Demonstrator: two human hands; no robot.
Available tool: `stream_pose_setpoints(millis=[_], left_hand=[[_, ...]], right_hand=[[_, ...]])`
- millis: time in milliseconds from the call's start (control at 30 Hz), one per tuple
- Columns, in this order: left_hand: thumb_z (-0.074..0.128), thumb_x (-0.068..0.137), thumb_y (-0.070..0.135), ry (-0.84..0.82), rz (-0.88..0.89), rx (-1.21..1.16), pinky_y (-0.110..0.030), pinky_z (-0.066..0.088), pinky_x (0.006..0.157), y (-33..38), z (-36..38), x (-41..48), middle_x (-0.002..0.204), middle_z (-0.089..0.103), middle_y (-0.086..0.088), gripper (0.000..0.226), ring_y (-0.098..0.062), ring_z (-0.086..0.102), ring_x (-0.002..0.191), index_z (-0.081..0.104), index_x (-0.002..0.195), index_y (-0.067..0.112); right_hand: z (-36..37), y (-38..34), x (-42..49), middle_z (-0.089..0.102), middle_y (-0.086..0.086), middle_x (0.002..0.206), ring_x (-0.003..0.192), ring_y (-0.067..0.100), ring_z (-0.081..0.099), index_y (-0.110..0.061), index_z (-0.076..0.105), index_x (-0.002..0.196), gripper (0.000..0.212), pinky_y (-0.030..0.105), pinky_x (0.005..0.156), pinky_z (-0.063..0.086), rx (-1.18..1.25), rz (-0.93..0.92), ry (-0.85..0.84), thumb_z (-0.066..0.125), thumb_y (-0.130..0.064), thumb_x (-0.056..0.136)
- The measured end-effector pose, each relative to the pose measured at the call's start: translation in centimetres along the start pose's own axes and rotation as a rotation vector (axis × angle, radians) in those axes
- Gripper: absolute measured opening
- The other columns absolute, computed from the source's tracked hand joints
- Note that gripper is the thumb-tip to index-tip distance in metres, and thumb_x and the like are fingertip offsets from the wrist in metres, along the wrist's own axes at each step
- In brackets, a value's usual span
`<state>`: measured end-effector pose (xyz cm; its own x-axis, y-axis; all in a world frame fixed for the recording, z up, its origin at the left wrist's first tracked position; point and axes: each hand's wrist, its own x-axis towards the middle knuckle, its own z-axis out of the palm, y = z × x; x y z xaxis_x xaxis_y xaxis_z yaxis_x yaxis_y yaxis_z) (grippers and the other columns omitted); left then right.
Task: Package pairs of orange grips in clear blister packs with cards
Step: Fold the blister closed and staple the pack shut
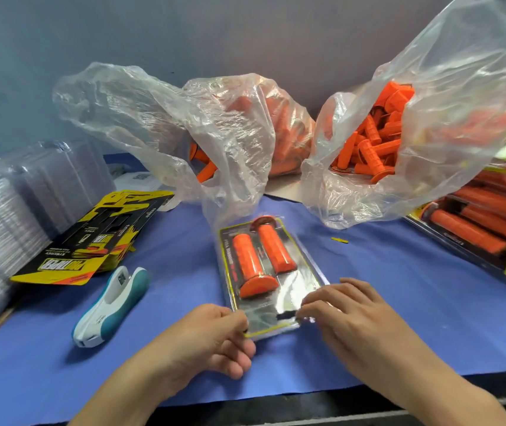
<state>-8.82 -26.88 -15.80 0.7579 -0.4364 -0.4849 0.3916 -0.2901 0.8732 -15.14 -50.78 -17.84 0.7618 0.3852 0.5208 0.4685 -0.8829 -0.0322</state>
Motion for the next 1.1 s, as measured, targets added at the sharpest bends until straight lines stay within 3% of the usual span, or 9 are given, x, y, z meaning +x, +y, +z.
stream_pose_setpoints(millis=[133, 300, 533, 667, 733, 833, 867, 933, 1100], left_hand=[[0.066, 0.076, 0.032, -0.103, -0.003, 0.041, -0.024, 0.049, 0.046, 0.0, 2.4, -0.5, 0.069, 0.066, -0.015, 0.028, -0.023, 0.061, 0.053, 0.061, 0.079, 0.004], [0.061, 0.081, 0.020, 0.109, 0.082, 0.119, -0.022, 0.043, 0.041, 0.4, 1.6, 0.6, 0.057, 0.058, -0.006, 0.017, -0.017, 0.054, 0.046, 0.055, 0.072, 0.007], [0.053, 0.090, 0.013, 0.245, 0.099, 0.016, -0.020, 0.042, 0.042, 1.3, 0.3, 3.0, 0.057, 0.059, -0.004, 0.021, -0.012, 0.051, 0.043, 0.056, 0.070, 0.008], [0.057, 0.092, 0.016, 0.266, 0.149, -0.086, -0.021, 0.043, 0.040, 1.1, 1.6, 3.2, 0.055, 0.058, -0.005, 0.026, -0.013, 0.054, 0.043, 0.057, 0.068, 0.007], [0.057, 0.092, 0.016, 0.244, 0.157, -0.120, -0.021, 0.044, 0.040, 0.8, 2.2, 2.9, 0.056, 0.060, -0.005, 0.026, -0.014, 0.055, 0.044, 0.059, 0.068, 0.006], [0.058, 0.088, 0.017, 0.204, 0.147, -0.137, -0.021, 0.043, 0.040, 0.6, 2.5, 2.6, 0.060, 0.062, -0.006, 0.021, -0.016, 0.054, 0.045, 0.059, 0.069, 0.007], [0.058, 0.086, 0.017, 0.205, 0.141, -0.122, -0.021, 0.040, 0.039, 0.7, 2.3, 2.7, 0.061, 0.062, -0.006, 0.019, -0.015, 0.052, 0.044, 0.059, 0.069, 0.009], [0.056, 0.088, 0.016, 0.243, 0.128, -0.078, -0.019, 0.034, 0.036, 1.0, 1.6, 3.3, 0.060, 0.061, -0.005, 0.022, -0.012, 0.046, 0.041, 0.057, 0.066, 0.011], [0.054, 0.092, 0.014, 0.393, 0.142, -0.088, -0.016, 0.031, 0.036, 2.1, -1.6, 4.4, 0.057, 0.059, 0.000, 0.025, -0.007, 0.041, 0.040, 0.057, 0.068, 0.012]], right_hand=[[1.5, -2.5, 1.0, 0.064, -0.013, 0.099, 0.087, 0.012, 0.062, -0.031, 0.069, 0.098, 0.027, 0.029, 0.087, 0.046, 0.024, -0.074, 0.029, 0.073, -0.022, 0.074], [2.4, -2.6, 0.9, 0.058, -0.008, 0.094, 0.083, 0.015, 0.055, -0.026, 0.063, 0.090, 0.006, 0.029, 0.077, 0.047, 0.158, -0.050, 0.046, 0.068, -0.022, 0.092], [1.8, -1.0, 0.8, 0.056, -0.010, 0.093, 0.082, 0.016, 0.055, -0.028, 0.060, 0.089, 0.007, 0.029, 0.077, 0.046, 0.166, -0.084, -0.011, 0.061, -0.023, 0.095], [1.7, -1.5, 1.0, 0.059, -0.012, 0.102, 0.090, 0.014, 0.060, -0.031, 0.060, 0.097, 0.023, 0.028, 0.085, 0.046, 0.088, -0.013, -0.042, 0.071, -0.032, 0.078], [2.0, -2.4, 1.2, 0.060, -0.010, 0.101, 0.087, 0.016, 0.060, -0.031, 0.062, 0.104, 0.030, 0.031, 0.082, 0.048, 0.060, 0.045, -0.008, 0.070, -0.042, 0.076], [2.7, -3.4, 1.4, 0.059, -0.005, 0.090, 0.075, 0.020, 0.059, -0.028, 0.065, 0.097, 0.009, 0.035, 0.068, 0.051, -0.017, 0.064, 0.111, 0.063, -0.032, 0.089], [2.6, -3.4, 1.5, 0.059, -0.004, 0.087, 0.072, 0.022, 0.059, -0.027, 0.067, 0.092, 0.012, 0.036, 0.065, 0.051, -0.040, 0.075, 0.137, 0.056, -0.031, 0.093], [2.4, -3.2, 1.4, 0.061, -0.002, 0.085, 0.070, 0.024, 0.060, -0.025, 0.070, 0.087, 0.029, 0.036, 0.064, 0.052, -0.056, 0.087, 0.150, 0.044, -0.033, 0.098], [1.6, -2.0, 1.0, 0.057, -0.003, 0.080, 0.067, 0.023, 0.060, -0.027, 0.072, 0.089, 0.026, 0.033, 0.064, 0.053, -0.048, 0.091, 0.159, 0.047, -0.032, 0.094]])
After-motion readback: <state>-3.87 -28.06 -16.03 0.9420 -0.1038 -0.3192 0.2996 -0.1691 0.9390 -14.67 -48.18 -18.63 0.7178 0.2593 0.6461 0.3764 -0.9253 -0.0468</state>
